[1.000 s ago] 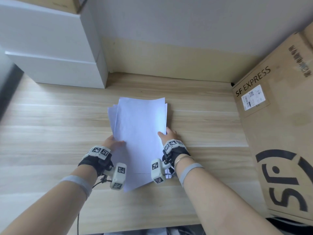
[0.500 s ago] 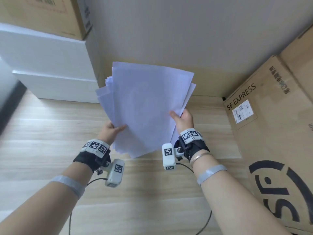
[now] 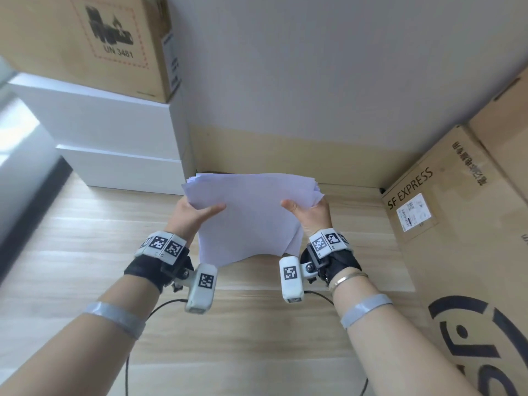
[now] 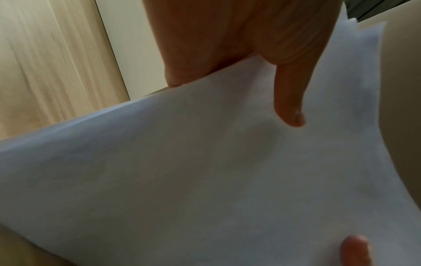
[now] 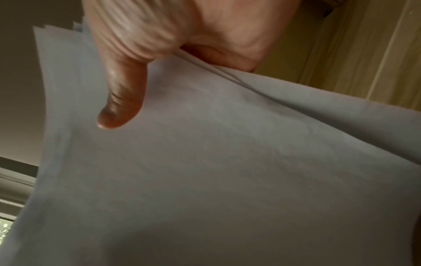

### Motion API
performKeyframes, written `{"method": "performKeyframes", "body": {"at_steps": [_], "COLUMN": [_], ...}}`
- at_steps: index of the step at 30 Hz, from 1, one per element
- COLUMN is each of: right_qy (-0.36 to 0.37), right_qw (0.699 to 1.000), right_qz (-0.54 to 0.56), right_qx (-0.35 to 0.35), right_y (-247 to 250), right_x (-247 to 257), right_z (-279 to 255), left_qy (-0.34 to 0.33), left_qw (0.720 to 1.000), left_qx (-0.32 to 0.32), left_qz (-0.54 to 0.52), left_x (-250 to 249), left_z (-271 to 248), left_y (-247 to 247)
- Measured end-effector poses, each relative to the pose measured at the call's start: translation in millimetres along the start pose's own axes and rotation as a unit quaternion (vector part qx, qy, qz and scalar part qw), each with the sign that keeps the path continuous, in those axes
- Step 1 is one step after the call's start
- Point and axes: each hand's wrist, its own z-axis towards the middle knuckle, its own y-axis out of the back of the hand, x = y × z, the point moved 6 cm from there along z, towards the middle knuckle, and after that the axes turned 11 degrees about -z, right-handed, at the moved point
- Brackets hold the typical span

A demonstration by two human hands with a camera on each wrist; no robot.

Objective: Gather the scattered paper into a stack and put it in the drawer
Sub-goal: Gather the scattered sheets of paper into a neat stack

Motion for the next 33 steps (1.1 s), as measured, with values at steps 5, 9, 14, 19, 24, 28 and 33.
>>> {"method": "performKeyframes", "body": {"at_steps": [5, 9, 14, 19, 24, 28, 33], "right_qy": [0.015, 0.006, -0.005, -0.024, 0.019, 0.061, 0.048], "right_qw": [1.000, 1.000, 0.999, 0.999, 0.999, 0.996, 0.995], "right_qz": [-0.017, -0.026, -0.039, -0.032, 0.014, 0.032, 0.015], "right_qx": [0.005, 0.010, -0.014, -0.010, -0.048, -0.063, -0.085], "right_y": [-3, -5, -2, -1, 0, 1, 7], "right_x": [4, 2, 6, 7, 24, 45, 36], "right_z": [-4, -6, -8, -12, -11, -6, -3], "left_qy": [-0.056, -0.064, -0.089, -0.123, -0.074, -0.036, 0.022], "left_qw": [0.998, 0.995, 0.990, 0.991, 0.997, 0.999, 0.998], "left_qx": [0.004, -0.070, -0.112, -0.045, -0.028, -0.032, -0.036], "left_qz": [-0.011, -0.026, -0.014, 0.025, 0.021, 0.018, 0.055], "left_x": [-22, -35, -41, -38, -9, 7, 28], "left_z": [-4, 3, 3, 3, 4, 7, 14], "left_y": [-9, -7, -13, -11, -1, 3, 7]}}
